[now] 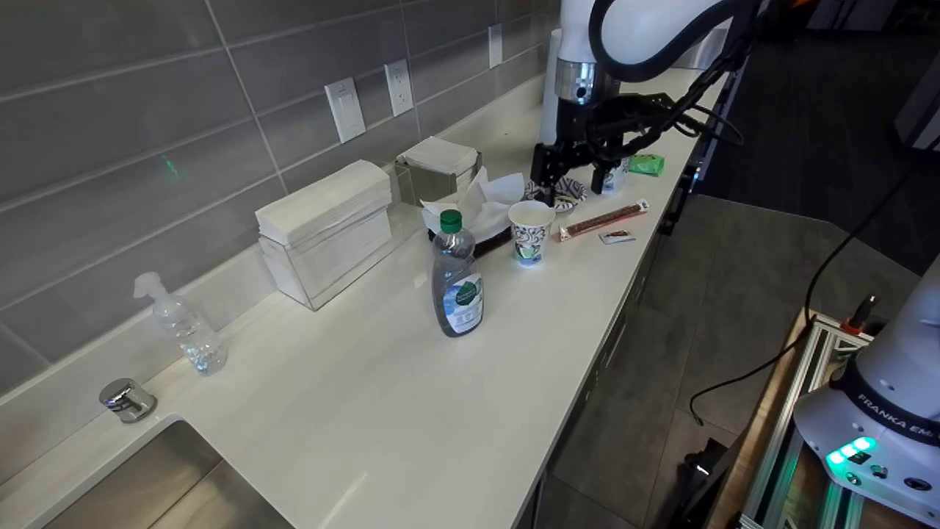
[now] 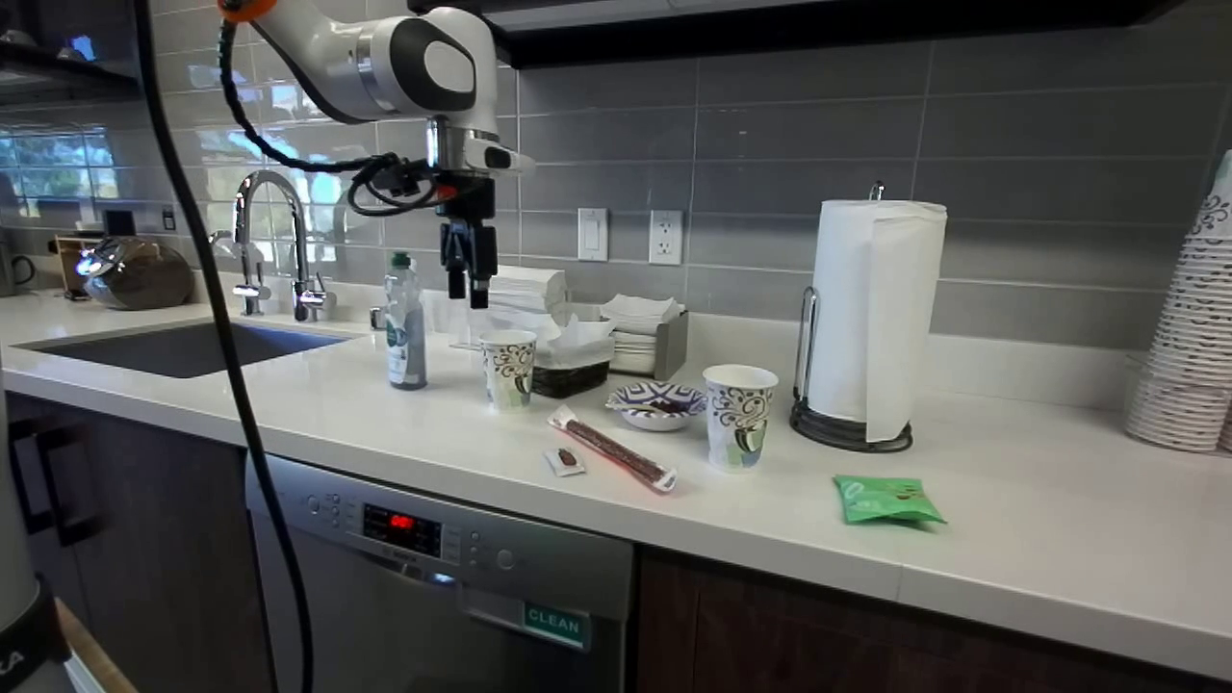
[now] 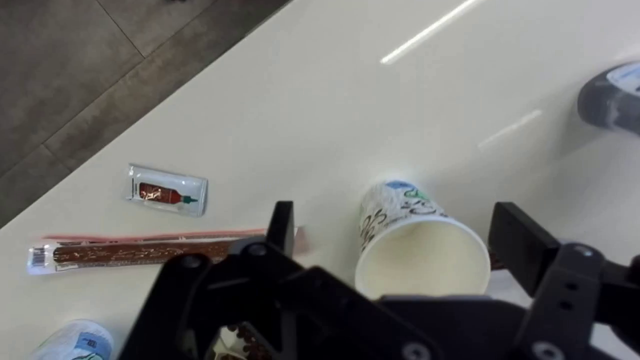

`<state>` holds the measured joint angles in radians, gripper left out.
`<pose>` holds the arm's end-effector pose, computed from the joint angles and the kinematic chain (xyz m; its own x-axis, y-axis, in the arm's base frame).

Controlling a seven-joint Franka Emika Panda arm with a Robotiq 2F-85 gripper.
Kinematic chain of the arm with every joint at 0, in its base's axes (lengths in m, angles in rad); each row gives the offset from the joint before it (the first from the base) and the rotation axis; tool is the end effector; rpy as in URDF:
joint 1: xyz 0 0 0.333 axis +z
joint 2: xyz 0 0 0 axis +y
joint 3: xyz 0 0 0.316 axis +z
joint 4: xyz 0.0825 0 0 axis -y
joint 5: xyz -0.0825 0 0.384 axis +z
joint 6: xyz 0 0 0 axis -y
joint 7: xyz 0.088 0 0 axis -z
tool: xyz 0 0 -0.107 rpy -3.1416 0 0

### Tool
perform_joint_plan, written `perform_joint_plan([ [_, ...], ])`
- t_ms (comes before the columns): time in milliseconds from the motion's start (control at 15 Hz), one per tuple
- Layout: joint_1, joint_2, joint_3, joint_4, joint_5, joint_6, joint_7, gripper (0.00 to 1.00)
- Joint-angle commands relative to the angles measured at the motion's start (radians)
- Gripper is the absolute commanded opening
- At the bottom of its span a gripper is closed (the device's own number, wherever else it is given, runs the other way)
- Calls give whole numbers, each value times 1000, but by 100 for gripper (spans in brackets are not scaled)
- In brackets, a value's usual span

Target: Move the cup on the counter

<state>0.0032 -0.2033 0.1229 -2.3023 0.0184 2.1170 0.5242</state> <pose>0.4762 0.0624 0.4307 0.9170 -0.3984 0.0189 -0.3984 -0.9172 -0.0006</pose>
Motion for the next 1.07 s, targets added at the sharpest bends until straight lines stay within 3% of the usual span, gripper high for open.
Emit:
perform_joint_plan([
  [0, -5, 42, -17, 20, -5, 51, -1, 100],
  [800, -4, 149, -64, 28, 52, 191, -34, 100],
  [867, -3, 156, -68, 29, 61, 203, -42, 97],
  [933, -3, 163, -71, 29, 62, 219, -46, 82],
  [1000, -2, 170, -73, 29, 62, 230, -48, 80],
])
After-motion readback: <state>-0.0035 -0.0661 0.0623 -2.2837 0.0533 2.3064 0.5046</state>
